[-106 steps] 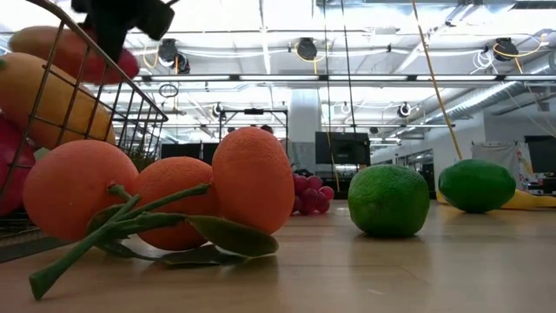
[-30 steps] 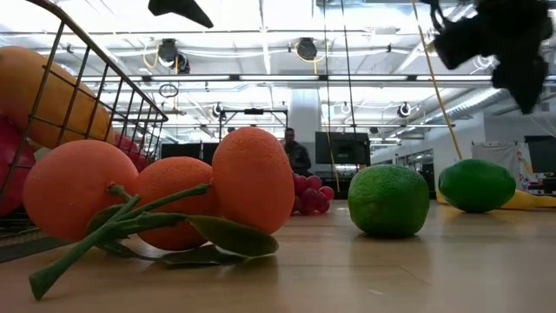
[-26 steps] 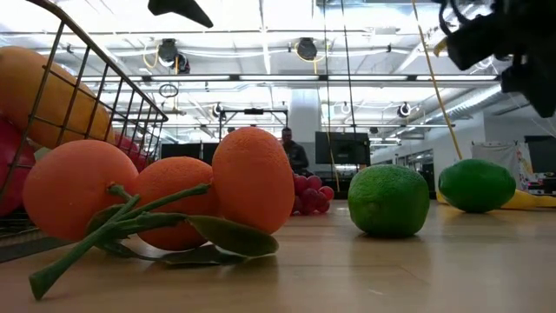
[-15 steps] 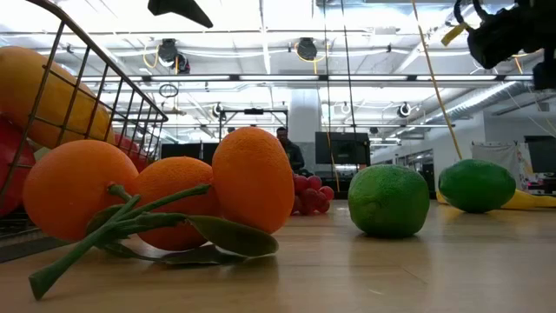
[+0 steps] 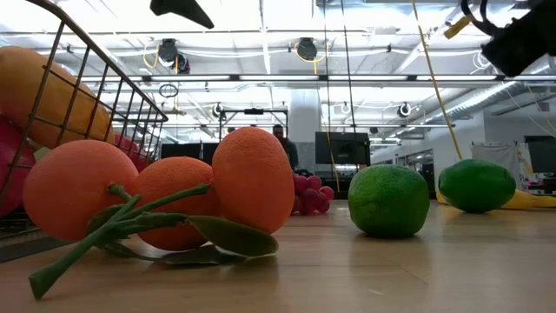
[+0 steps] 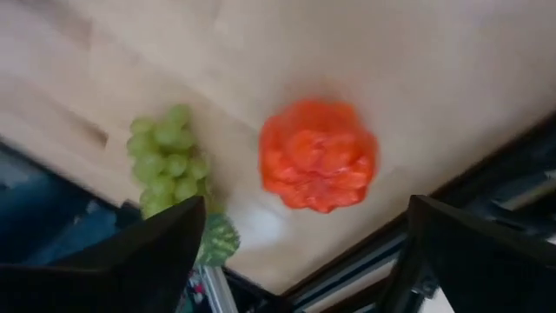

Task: Build produce basket
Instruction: Put the orange pumpkin into the wire basket

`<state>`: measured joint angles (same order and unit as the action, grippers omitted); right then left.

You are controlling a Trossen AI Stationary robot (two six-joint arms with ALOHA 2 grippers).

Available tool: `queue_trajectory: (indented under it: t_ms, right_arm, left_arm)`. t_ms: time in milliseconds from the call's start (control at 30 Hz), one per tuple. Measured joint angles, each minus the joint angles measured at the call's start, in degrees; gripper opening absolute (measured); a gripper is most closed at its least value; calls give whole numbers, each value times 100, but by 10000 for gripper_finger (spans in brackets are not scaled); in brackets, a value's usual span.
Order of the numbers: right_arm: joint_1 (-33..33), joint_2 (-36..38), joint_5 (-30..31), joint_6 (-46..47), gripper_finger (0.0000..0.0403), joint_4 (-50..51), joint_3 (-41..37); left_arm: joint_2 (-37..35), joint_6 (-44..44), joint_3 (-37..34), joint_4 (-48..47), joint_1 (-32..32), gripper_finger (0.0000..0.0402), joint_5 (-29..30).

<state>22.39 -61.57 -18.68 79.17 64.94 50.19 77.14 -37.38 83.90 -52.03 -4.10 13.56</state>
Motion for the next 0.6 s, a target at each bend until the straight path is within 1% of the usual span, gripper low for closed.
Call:
queue_trajectory:
  t_ms: [200,400,600]
  right_arm:
    - [314,-314,48,-100,400,-280,-14]
    - [445,-414,50,-102,400,-880,-344]
    - [538,-412,84,-915,400,-771,-615]
  left_arm:
    - [0,113,0,0,7,367,-2]
    - [0,128,0,0,7,367,-4]
    - [0,126,0,0,7,367,-7]
